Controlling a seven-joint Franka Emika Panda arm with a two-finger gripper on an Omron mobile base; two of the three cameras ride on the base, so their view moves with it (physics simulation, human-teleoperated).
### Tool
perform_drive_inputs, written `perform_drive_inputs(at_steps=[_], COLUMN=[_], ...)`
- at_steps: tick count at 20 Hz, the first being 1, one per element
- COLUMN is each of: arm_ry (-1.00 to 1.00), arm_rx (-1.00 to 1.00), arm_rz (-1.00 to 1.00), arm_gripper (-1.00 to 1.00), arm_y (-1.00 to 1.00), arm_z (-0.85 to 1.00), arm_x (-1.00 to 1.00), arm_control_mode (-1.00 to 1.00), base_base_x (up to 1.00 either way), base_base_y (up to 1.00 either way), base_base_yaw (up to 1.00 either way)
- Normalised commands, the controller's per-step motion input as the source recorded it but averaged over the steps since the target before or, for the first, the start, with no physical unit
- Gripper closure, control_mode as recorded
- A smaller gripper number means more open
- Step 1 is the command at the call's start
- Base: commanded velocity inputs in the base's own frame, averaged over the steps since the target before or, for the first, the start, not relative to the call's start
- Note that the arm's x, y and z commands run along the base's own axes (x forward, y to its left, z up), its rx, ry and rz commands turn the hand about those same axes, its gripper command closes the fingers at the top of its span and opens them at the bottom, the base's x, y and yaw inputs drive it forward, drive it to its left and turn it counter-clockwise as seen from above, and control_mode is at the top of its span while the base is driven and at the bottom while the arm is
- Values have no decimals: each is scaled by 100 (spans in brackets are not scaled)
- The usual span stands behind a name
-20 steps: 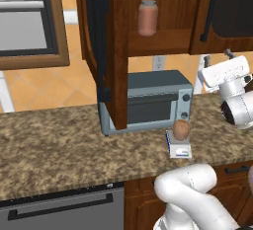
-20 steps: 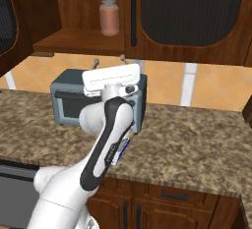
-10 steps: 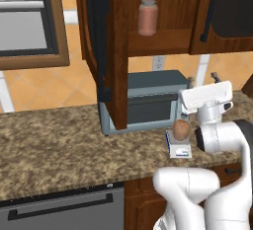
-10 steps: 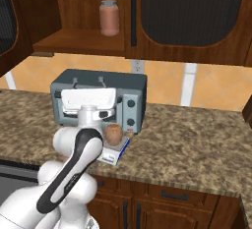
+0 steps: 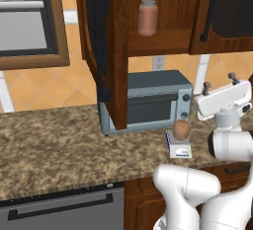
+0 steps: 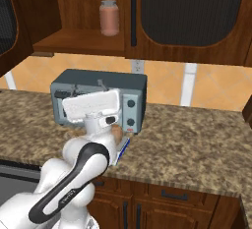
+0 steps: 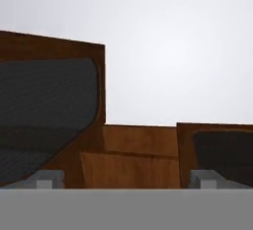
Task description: Pick the honey bottle and place it on the digital scale for weighing, and close the cabinet.
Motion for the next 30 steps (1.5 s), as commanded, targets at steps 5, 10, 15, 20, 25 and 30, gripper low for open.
perform_drive_inputs(at_steps=[5, 10, 15, 20, 25, 30], arm_ry=[-1, -9, -19, -41, -54, -37], arm_rx=[-29, -13, 0, 5, 1, -13], arm_rz=[-2, -33, -54, -53, -50, -49], arm_gripper=[-100, -100, -100, -100, -100, -100], arm_y=[81, 88, 98, 100, 100, 71], arm_z=[16, 0, -13, -40, -16, 1], arm_x=[-100, -100, -72, -12, -45, -99], arm_control_mode=[-100, -100, -100, -100, -100, -100], base_base_x=[0, 0, 0, 0, 0, 0], base_base_y=[0, 0, 0, 0, 0, 0], base_base_yaw=[0, 0, 0, 0, 0, 0])
